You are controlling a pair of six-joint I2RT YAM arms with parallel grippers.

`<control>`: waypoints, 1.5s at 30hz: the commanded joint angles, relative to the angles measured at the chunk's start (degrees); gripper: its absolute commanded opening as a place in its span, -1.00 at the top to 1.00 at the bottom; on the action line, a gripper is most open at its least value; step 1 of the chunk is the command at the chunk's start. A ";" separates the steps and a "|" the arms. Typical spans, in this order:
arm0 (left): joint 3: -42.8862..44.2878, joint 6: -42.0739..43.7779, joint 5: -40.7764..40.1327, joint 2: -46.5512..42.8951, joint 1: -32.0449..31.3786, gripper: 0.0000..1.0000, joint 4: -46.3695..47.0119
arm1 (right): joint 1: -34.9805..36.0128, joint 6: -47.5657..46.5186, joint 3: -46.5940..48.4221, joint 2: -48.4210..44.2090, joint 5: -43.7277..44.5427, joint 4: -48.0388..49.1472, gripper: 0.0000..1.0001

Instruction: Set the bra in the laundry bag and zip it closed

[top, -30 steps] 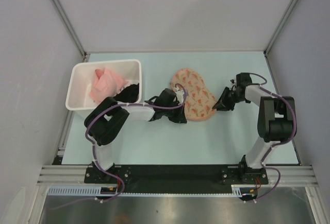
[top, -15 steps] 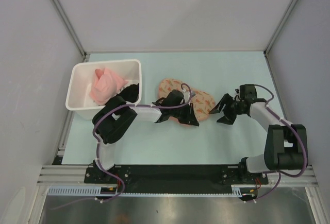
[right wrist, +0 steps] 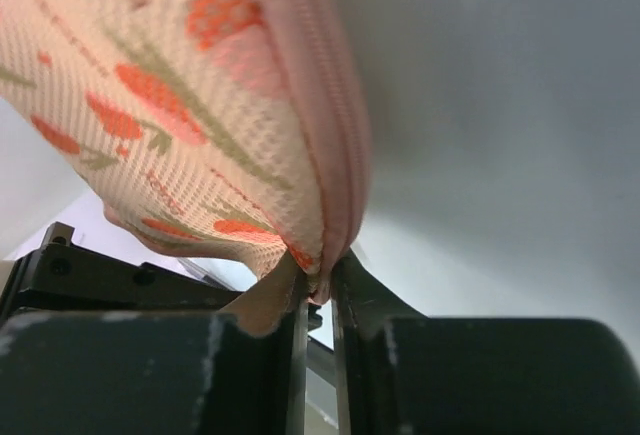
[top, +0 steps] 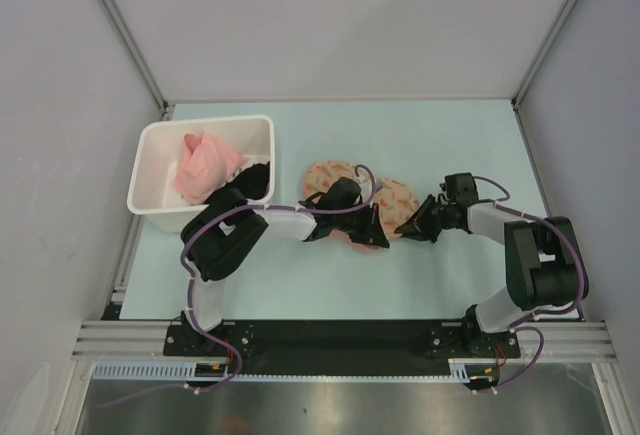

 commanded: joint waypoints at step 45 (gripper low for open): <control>3.21 8.17 3.70 -5.92 -0.67 1.00 -9.24 | 2.96 2.27 1.06 -11.44 -2.60 -1.87 -0.19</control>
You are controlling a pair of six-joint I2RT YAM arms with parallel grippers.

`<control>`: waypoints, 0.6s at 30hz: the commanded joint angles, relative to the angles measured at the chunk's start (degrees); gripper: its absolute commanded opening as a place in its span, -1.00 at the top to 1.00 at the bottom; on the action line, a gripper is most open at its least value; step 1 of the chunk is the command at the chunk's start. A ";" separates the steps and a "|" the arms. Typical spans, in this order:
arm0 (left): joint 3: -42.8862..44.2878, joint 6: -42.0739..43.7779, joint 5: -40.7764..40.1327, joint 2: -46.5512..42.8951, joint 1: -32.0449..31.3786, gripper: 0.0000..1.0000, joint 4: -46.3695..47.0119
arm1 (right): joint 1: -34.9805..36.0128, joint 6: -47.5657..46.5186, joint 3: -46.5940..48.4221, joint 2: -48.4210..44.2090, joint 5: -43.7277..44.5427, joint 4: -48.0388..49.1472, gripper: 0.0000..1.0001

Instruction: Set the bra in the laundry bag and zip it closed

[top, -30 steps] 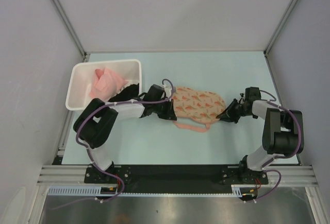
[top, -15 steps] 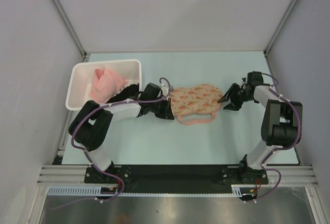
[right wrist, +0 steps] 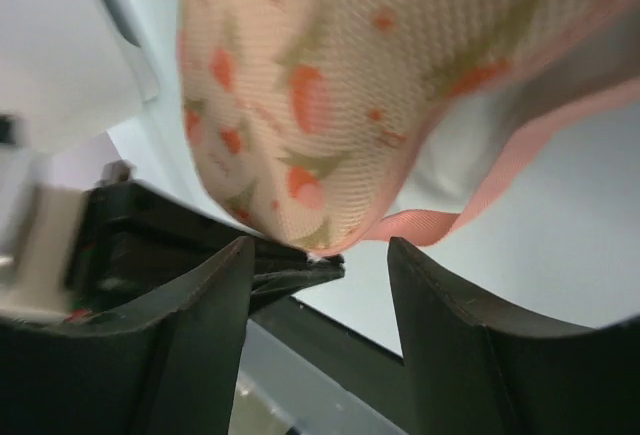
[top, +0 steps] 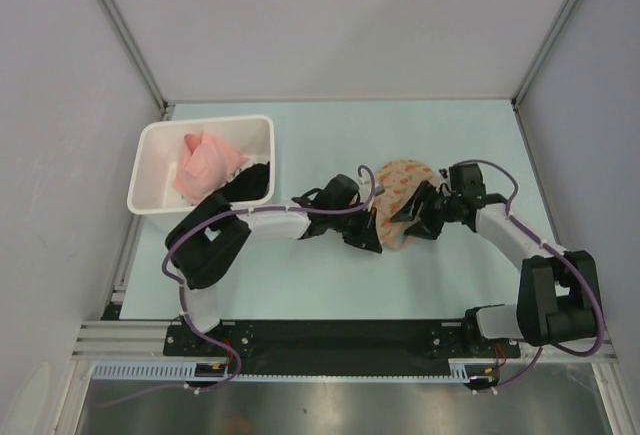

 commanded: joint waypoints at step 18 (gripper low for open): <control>-3.09 0.95 -1.95 0.09 -1.20 1.00 -0.31 | -6.89 1.88 -8.96 5.68 -6.37 9.73 0.87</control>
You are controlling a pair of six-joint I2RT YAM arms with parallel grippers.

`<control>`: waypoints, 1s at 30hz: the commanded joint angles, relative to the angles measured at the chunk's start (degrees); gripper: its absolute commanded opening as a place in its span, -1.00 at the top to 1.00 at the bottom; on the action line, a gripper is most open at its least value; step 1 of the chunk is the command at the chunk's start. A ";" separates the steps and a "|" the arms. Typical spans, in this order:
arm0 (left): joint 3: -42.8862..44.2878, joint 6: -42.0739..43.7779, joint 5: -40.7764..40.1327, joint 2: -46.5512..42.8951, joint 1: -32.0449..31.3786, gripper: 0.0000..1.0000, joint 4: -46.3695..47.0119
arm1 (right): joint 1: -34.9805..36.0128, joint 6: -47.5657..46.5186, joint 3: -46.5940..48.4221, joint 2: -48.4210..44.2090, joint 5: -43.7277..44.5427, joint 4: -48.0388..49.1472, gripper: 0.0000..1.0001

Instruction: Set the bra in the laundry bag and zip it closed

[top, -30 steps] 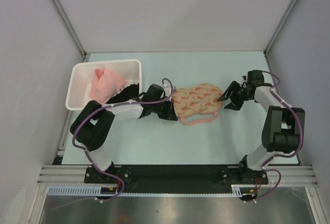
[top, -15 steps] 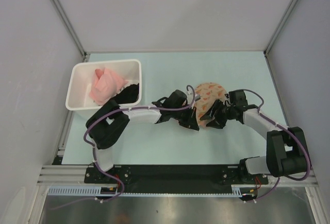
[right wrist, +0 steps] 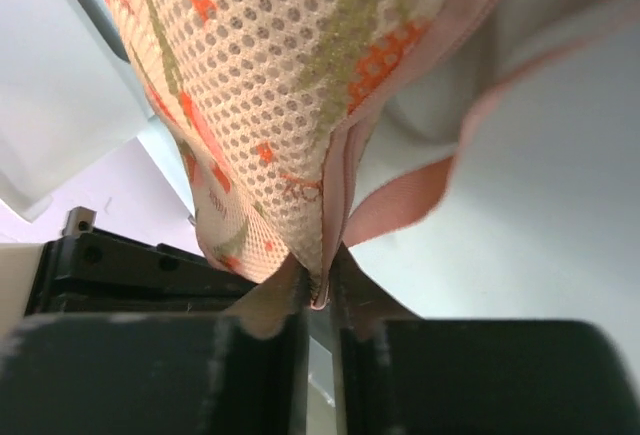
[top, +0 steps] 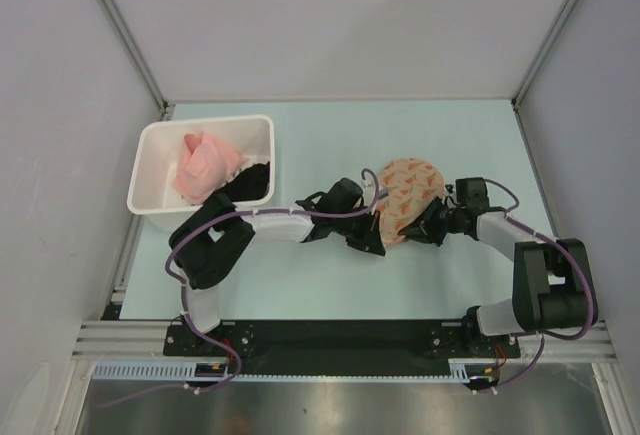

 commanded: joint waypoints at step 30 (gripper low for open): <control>5.04 -8.57 5.46 4.08 0.09 1.00 4.33 | -3.11 -19.08 19.28 -0.78 5.31 -21.50 -0.42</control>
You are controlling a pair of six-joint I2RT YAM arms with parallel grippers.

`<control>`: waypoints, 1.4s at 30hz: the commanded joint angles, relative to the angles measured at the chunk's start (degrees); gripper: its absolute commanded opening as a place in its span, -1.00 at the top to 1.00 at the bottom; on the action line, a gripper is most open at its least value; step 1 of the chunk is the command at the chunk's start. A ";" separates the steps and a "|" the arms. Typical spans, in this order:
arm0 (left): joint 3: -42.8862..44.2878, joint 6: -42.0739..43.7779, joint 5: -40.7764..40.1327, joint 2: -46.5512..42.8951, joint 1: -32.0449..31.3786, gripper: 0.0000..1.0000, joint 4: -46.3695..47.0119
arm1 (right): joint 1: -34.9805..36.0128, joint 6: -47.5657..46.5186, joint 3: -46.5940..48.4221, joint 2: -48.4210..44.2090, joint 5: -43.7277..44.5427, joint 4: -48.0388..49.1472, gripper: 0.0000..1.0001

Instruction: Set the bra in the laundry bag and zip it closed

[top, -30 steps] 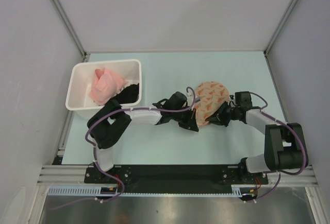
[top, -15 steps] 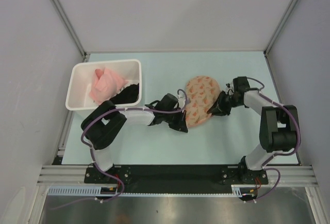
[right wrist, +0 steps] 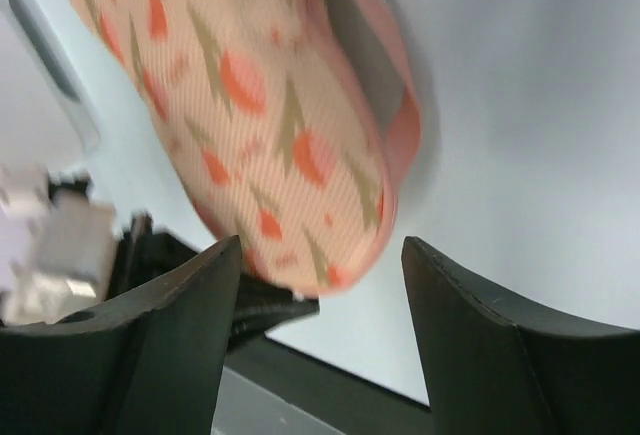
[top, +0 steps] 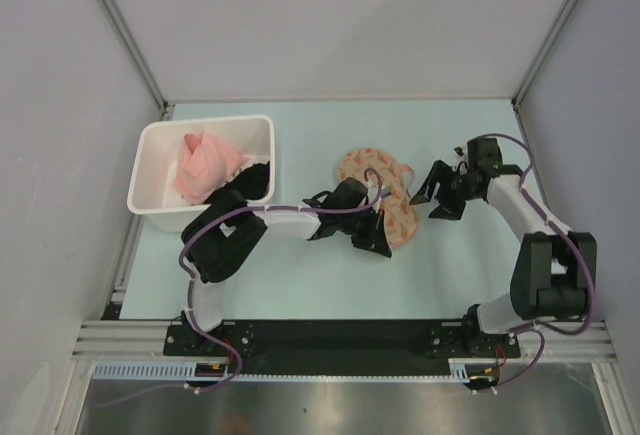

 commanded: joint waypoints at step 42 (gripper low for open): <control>9.84 20.95 -23.47 -5.93 7.63 0.94 -30.28 | -5.80 4.49 -16.58 -5.67 -12.38 10.85 0.59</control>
